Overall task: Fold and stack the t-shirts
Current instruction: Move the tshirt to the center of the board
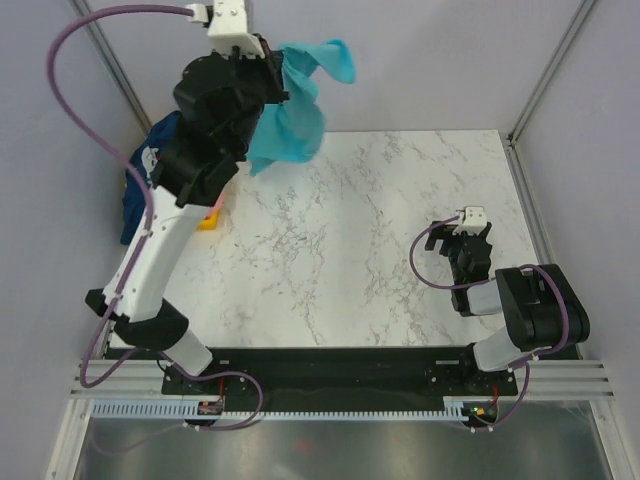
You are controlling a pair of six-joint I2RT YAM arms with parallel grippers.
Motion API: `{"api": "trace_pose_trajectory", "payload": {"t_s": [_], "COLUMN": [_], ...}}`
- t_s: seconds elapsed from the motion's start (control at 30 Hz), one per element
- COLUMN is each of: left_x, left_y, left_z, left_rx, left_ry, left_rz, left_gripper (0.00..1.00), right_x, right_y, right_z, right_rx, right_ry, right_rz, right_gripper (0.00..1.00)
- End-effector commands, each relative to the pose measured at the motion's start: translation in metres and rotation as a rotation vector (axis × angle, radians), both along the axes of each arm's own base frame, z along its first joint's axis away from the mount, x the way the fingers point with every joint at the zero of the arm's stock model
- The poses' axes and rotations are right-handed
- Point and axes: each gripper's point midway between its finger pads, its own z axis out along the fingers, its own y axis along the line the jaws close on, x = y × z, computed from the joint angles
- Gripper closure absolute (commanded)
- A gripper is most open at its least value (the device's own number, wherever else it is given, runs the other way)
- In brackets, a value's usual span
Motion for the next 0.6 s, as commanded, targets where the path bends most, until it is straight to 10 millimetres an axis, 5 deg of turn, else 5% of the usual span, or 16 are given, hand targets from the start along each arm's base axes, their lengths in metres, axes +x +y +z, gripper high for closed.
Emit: {"api": "trace_pose_trajectory", "payload": {"t_s": [0.0, 0.1, 0.13, 0.2, 0.23, 0.43, 0.57], "left_x": [-0.038, -0.035, -0.028, -0.036, -0.034, -0.049, -0.075], "left_y": [0.03, 0.023, 0.016, 0.018, 0.017, 0.038, 0.062], "left_z": [0.052, 0.008, -0.029, -0.052, -0.087, -0.192, -0.252], "left_rx": [0.084, 0.15, 0.198, 0.175, 0.208, 0.304, 0.261], "left_ry": [-0.134, -0.038, 0.034, 0.082, 0.147, 0.346, 0.492], "left_rz": [0.055, 0.053, 0.04, 0.03, 0.031, 0.089, 0.106], "left_gripper": [0.98, 0.98, 0.98, 0.98, 0.98, 0.95, 0.76], "right_x": [0.005, 0.005, 0.005, 0.005, 0.005, 0.005, -0.004], "right_y": [0.001, 0.001, 0.0, 0.0, 0.0, -0.007, -0.013], "right_z": [0.012, 0.012, 0.012, 0.012, 0.012, 0.025, 0.028], "right_rx": [-0.005, -0.005, -0.004, -0.003, -0.003, 0.006, 0.018], "right_ry": [-0.044, -0.044, -0.042, -0.044, -0.042, -0.062, -0.032], "right_rz": [0.001, -0.001, -0.002, -0.002, -0.001, -0.061, -0.103], "right_gripper": [0.02, 0.02, 0.02, 0.02, 0.02, 0.02, 0.02]}}
